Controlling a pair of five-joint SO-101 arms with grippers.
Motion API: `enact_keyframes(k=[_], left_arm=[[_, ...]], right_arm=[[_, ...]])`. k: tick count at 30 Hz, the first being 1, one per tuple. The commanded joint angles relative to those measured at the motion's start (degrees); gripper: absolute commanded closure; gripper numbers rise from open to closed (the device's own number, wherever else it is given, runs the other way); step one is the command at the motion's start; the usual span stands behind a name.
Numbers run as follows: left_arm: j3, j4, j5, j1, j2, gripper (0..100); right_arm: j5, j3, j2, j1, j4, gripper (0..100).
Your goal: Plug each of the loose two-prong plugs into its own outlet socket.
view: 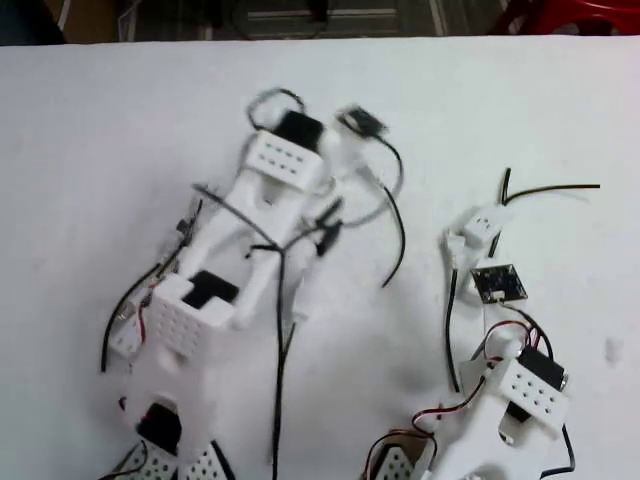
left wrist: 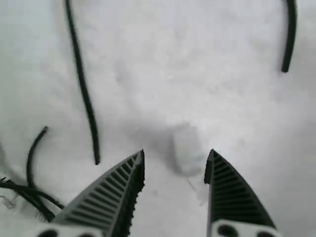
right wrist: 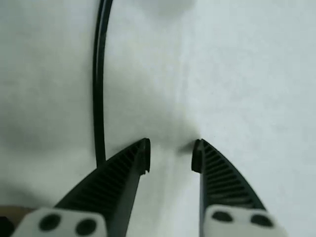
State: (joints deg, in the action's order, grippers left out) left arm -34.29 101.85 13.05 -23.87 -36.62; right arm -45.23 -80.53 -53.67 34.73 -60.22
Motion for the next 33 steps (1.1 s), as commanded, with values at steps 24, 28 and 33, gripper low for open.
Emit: enact_keyframes(k=[24,28,33], left_arm=[[0.26,0.53,0.62,10.59,6.02,80],[1.85,0.53,0.88,10.68,13.76,80],[8.79,0.44,11.08,16.48,23.96,80]], right_arm=[[-0.53,-0.62,-0.84,0.04,-0.04,84.6],[-0.53,-0.62,-0.84,0.04,-0.04,84.6],[-0.53,-0.62,-0.84,0.04,-0.04,84.6]])
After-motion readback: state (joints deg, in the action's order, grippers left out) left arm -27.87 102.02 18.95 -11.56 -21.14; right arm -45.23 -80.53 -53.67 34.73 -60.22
